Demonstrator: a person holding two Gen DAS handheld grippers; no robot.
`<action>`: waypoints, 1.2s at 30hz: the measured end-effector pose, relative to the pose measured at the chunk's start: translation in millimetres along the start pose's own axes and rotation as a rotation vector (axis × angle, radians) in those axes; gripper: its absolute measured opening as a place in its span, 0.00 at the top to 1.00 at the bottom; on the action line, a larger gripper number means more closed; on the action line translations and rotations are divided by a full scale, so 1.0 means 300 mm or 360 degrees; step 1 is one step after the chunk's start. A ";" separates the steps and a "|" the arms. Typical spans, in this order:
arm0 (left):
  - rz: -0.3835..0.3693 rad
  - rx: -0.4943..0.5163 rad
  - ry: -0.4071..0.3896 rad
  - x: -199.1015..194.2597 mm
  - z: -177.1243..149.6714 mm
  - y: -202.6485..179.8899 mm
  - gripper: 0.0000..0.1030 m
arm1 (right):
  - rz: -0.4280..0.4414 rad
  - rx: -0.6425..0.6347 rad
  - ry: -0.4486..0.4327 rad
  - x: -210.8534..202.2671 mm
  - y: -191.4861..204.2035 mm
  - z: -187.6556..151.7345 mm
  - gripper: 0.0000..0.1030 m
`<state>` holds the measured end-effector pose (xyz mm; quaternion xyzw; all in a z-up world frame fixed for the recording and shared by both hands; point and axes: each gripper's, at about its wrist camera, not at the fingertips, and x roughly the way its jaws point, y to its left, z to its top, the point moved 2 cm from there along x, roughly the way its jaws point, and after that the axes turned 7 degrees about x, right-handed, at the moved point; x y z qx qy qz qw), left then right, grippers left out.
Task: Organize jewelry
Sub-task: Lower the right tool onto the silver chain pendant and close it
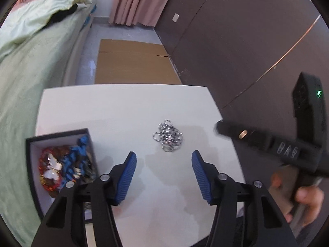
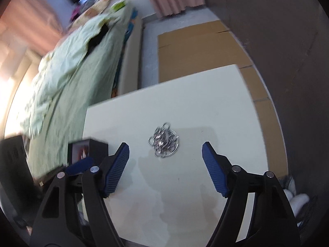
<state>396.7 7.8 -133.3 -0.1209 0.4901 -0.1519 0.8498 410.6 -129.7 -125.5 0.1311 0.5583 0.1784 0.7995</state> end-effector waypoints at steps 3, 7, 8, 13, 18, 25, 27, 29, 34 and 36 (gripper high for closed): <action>0.0021 -0.0021 -0.0016 0.001 0.016 0.000 0.52 | 0.0047 -0.0093 -0.0035 0.034 -0.015 -0.017 0.28; 0.0131 0.0084 -0.0025 -0.005 0.017 -0.003 0.52 | 0.0001 -0.0286 -0.0002 0.078 0.002 -0.036 0.28; 0.0134 0.0089 -0.0022 -0.005 0.016 0.005 0.52 | -0.0037 -0.0387 -0.0005 0.091 0.024 -0.044 0.28; 0.0043 0.0105 -0.0103 -0.003 0.012 0.069 0.52 | -0.0112 -0.0625 0.0062 0.186 0.080 -0.097 0.28; 0.0021 0.0155 -0.0005 0.051 -0.012 0.104 0.52 | -0.0218 -0.0727 0.0096 0.278 0.090 -0.120 0.28; -0.0029 0.0013 -0.0021 0.055 0.023 0.147 0.52 | -0.0194 -0.0673 0.0076 0.345 0.055 -0.077 0.28; -0.0034 0.0001 -0.0027 0.057 0.031 0.146 0.52 | -0.0227 -0.0716 0.0047 0.362 0.073 -0.078 0.28; -0.0039 0.0008 -0.0029 0.060 0.036 0.140 0.51 | -0.0269 -0.0770 0.0039 0.375 0.089 -0.082 0.28; -0.0018 -0.0007 -0.0002 0.086 0.039 0.142 0.51 | -0.0234 -0.0703 0.0064 0.356 0.070 -0.064 0.52; -0.0018 -0.0017 0.0011 0.095 0.037 0.147 0.51 | -0.0230 -0.0726 0.0074 0.350 0.070 -0.075 0.52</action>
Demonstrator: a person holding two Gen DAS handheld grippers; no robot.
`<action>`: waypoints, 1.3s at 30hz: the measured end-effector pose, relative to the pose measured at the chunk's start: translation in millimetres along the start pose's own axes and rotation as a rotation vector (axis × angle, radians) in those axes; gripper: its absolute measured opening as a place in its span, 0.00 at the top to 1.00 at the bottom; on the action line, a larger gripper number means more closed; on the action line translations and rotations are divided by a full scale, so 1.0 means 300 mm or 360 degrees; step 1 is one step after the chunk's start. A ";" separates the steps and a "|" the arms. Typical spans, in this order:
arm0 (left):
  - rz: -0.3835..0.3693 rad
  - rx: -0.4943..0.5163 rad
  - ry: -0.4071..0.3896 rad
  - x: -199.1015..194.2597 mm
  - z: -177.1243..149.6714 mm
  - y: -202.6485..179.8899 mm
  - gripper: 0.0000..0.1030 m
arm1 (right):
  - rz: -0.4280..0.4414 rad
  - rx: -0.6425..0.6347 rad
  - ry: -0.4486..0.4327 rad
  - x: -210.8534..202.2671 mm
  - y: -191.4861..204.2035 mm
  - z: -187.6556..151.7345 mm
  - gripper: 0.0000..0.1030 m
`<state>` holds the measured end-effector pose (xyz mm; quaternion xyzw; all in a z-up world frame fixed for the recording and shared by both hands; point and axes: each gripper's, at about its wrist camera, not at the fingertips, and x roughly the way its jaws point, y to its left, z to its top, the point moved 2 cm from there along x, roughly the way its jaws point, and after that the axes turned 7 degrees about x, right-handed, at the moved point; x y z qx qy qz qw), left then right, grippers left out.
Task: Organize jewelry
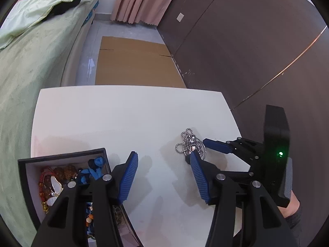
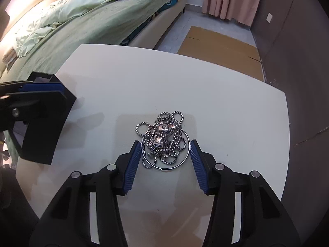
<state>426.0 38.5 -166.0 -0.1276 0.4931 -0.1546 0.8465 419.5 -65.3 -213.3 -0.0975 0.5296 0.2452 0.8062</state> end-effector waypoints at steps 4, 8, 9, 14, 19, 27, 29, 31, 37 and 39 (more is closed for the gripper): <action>0.0016 0.0001 0.0001 -0.005 -0.008 -0.006 0.51 | 0.0043 0.0026 -0.0020 -0.052 -0.006 -0.011 0.52; 0.0028 0.0005 -0.0020 -0.020 -0.008 -0.016 0.50 | 0.0088 0.0113 -0.0058 -0.116 -0.032 -0.028 0.52; 0.0031 0.0003 -0.0028 -0.023 -0.007 -0.018 0.50 | 0.0117 0.0135 -0.0073 -0.134 -0.037 -0.034 0.52; 0.0035 -0.0011 -0.0038 -0.025 -0.014 -0.030 0.50 | 0.0214 0.0203 -0.0126 -0.201 -0.034 -0.049 0.52; 0.0037 0.0013 -0.0036 -0.012 -0.016 -0.061 0.50 | 0.0325 0.0329 -0.0187 -0.270 -0.050 -0.042 0.52; 0.0048 0.0051 -0.0005 0.030 -0.015 -0.087 0.50 | 0.0390 0.0459 -0.0279 -0.358 -0.099 -0.028 0.52; 0.0043 0.0068 0.0004 0.038 -0.016 -0.096 0.50 | 0.0406 0.0494 -0.0308 -0.380 -0.117 -0.027 0.52; 0.0016 0.0111 0.0011 0.051 -0.018 -0.124 0.50 | 0.0418 0.0539 -0.0339 -0.402 -0.137 -0.028 0.52; 0.0015 0.0332 0.0056 0.124 -0.046 -0.249 0.43 | 0.0456 0.0628 -0.0393 -0.442 -0.179 -0.028 0.52; 0.0044 0.0374 0.0088 0.164 -0.060 -0.277 0.43 | 0.0460 0.0650 -0.0414 -0.454 -0.190 -0.027 0.52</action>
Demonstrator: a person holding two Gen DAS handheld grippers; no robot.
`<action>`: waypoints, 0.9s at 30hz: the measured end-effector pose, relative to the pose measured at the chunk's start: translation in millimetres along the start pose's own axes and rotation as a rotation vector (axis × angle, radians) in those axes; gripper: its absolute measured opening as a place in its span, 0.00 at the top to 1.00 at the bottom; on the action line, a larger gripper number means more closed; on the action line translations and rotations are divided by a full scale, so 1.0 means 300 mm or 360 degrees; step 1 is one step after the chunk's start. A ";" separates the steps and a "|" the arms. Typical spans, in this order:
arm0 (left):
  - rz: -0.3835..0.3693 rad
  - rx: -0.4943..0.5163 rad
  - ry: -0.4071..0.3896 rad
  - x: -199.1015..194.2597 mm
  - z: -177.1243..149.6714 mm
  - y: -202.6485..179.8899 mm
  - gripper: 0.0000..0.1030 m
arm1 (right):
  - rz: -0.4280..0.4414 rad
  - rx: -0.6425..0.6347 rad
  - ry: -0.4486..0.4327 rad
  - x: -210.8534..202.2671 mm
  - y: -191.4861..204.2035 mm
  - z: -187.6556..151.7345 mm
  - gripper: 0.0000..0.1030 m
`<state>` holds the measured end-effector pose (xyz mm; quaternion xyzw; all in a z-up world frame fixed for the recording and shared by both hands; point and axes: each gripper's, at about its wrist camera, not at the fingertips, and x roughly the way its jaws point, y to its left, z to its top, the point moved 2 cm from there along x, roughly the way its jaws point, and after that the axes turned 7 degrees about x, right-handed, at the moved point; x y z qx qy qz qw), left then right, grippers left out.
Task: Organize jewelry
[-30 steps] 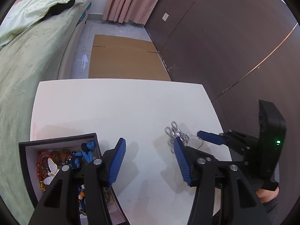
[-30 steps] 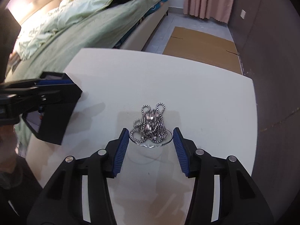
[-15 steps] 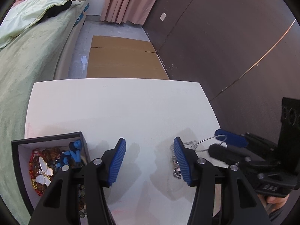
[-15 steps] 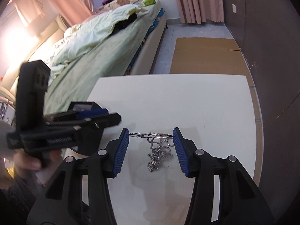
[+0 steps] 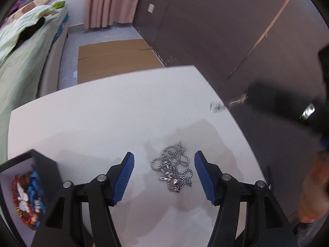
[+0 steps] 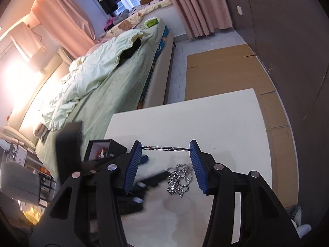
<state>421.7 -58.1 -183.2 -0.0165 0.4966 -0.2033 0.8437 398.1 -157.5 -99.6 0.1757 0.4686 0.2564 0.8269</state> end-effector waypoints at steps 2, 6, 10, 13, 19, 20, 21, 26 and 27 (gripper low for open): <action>0.0048 0.0048 0.0033 0.040 -0.006 -0.027 0.43 | 0.0001 0.0019 -0.0023 -0.014 -0.011 0.005 0.52; 0.0159 0.0127 0.0112 0.115 -0.021 -0.068 0.42 | 0.0008 0.0071 -0.0050 -0.031 -0.036 0.016 0.52; 0.0222 0.0215 0.0124 0.152 -0.051 -0.104 0.32 | 0.0006 0.0088 -0.0066 -0.043 -0.046 0.026 0.52; 0.0318 0.0219 0.0085 0.161 -0.064 -0.115 0.37 | 0.0006 0.0103 -0.0093 -0.061 -0.058 0.038 0.52; 0.0386 0.0270 0.0047 0.162 -0.067 -0.119 0.84 | 0.0006 0.0164 -0.0150 -0.101 -0.089 0.052 0.52; 0.0383 0.0269 0.0046 0.159 -0.067 -0.117 0.86 | 0.0008 0.0171 -0.0155 -0.104 -0.094 0.055 0.52; 0.0373 0.0258 0.0045 0.157 -0.066 -0.113 0.87 | 0.0004 0.0179 -0.0159 -0.109 -0.100 0.055 0.52; 0.0302 0.0143 0.0009 0.091 -0.045 -0.087 0.96 | -0.0023 0.0213 -0.0147 -0.114 -0.136 0.047 0.52; 0.0299 0.0129 -0.0005 0.067 -0.039 -0.080 0.96 | -0.0020 0.0220 -0.0145 -0.114 -0.138 0.048 0.52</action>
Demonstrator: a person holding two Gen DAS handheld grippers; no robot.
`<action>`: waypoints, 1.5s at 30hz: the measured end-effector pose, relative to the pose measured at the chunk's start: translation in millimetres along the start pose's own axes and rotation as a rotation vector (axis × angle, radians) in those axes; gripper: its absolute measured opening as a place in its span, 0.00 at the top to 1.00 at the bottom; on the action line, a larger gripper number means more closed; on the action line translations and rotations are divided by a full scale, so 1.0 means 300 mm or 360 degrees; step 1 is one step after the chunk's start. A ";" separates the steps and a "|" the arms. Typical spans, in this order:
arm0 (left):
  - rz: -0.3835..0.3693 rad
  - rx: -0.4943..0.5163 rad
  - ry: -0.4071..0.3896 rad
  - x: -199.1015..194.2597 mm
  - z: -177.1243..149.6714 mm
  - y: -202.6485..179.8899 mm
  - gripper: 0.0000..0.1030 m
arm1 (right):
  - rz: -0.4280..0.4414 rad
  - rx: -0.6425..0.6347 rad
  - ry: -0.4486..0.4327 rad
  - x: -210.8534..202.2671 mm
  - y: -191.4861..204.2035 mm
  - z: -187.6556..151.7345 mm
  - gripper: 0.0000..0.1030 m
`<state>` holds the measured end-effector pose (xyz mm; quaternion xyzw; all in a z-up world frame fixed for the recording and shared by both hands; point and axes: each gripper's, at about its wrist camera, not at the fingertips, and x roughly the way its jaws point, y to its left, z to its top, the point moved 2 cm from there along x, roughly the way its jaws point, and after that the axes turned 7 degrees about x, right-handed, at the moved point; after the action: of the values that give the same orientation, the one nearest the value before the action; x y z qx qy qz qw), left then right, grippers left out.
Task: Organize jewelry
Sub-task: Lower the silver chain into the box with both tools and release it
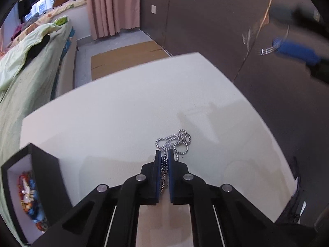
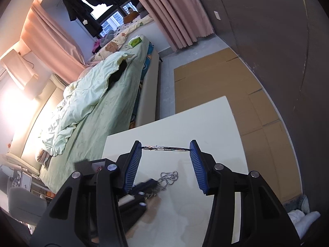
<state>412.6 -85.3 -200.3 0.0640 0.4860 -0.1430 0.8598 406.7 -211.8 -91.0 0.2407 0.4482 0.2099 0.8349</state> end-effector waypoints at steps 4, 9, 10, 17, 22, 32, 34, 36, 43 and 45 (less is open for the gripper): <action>0.0002 -0.0041 -0.0041 -0.088 0.025 0.032 0.96 | 0.0042 0.0009 0.0007 0.000 0.010 0.001 0.52; 0.0061 -0.0045 -0.0135 -0.230 0.073 0.063 0.96 | 0.0086 -0.0024 0.0041 0.022 0.058 -0.017 0.52; 0.0070 -0.0060 -0.0157 -0.260 0.084 0.078 0.96 | 0.0093 -0.0033 0.0045 0.022 0.069 -0.024 0.52; 0.0153 -0.0105 -0.0298 -0.474 0.120 0.154 0.97 | 0.0178 -0.0073 0.0022 0.017 0.153 -0.046 0.52; 0.0236 -0.0109 -0.0408 -0.652 0.143 0.203 0.96 | 0.0274 -0.0131 0.0004 0.024 0.258 -0.066 0.52; 0.0386 -0.0179 -0.0489 -0.889 0.121 0.330 0.96 | 0.0440 -0.0309 0.0064 0.063 0.452 -0.148 0.52; 0.0402 -0.0201 -0.0483 -0.898 0.103 0.359 0.96 | 0.0449 -0.0332 0.0088 0.080 0.478 -0.166 0.52; 0.0409 -0.0229 -0.0473 -0.899 0.083 0.389 0.96 | 0.0449 -0.0353 0.0114 0.096 0.497 -0.185 0.52; 0.0364 -0.0305 -0.0413 -0.826 0.005 0.451 0.96 | 0.0392 -0.0418 0.0249 0.195 0.543 -0.265 0.52; 0.0345 -0.0348 -0.0396 -0.796 -0.024 0.478 0.96 | 0.0385 -0.0422 0.0271 0.215 0.545 -0.280 0.52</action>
<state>334.7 96.8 -4.3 0.0041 0.3787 -0.0027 0.9255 346.2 -27.1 -76.6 0.1621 0.4533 0.3856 0.7871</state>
